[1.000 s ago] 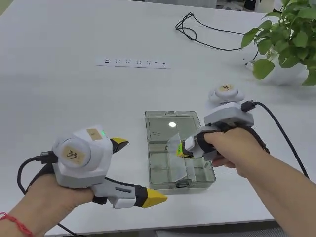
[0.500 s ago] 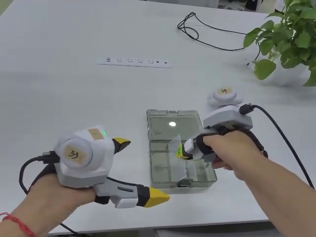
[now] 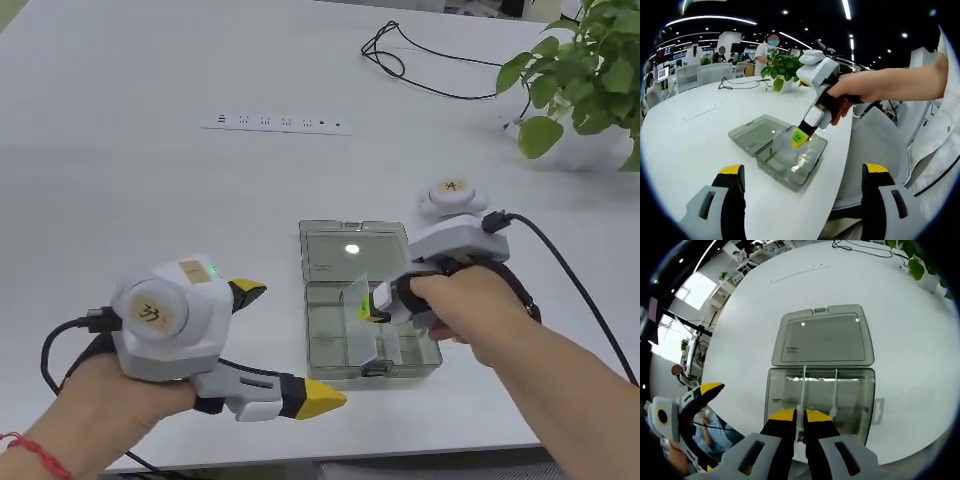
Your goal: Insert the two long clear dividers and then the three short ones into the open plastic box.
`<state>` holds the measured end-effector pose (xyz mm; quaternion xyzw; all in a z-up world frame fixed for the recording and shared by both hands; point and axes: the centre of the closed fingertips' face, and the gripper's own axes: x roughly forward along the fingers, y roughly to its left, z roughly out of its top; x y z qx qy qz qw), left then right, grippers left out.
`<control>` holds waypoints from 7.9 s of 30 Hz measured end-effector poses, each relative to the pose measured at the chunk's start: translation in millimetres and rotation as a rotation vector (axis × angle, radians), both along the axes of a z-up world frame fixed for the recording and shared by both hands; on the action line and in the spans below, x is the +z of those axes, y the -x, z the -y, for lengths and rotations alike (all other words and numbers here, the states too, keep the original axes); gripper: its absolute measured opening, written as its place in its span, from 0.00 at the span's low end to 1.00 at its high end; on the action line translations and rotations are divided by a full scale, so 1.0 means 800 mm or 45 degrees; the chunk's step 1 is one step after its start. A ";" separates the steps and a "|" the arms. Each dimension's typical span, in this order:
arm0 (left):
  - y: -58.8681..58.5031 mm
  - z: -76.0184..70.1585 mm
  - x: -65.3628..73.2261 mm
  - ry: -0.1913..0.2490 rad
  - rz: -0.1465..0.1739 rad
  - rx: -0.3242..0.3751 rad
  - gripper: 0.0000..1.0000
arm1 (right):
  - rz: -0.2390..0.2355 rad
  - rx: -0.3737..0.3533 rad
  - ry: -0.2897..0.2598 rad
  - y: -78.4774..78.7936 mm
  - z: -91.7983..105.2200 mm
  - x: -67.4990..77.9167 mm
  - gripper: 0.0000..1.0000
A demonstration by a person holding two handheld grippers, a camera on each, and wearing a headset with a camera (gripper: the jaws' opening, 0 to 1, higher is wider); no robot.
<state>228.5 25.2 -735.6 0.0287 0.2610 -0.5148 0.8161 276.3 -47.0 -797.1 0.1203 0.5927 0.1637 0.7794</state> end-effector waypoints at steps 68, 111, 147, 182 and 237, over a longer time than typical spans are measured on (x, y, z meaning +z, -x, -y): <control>-0.007 -0.006 -0.011 -0.059 0.010 0.041 1.00 | 0.133 0.207 -0.076 -0.001 -0.019 -0.025 0.12; 0.008 -0.010 0.011 -0.046 0.044 0.206 1.00 | 0.663 1.103 0.186 0.012 0.112 0.050 0.45; 0.003 -0.012 0.001 -0.071 0.011 0.170 1.00 | 0.421 1.794 0.382 -0.001 0.170 -0.075 0.39; -0.003 -0.005 0.010 -0.031 0.008 0.163 1.00 | 0.552 1.687 0.452 -0.002 0.174 -0.037 0.33; 0.010 0.129 0.071 0.487 -0.602 0.089 0.10 | 1.084 1.658 0.541 0.070 0.030 0.151 0.33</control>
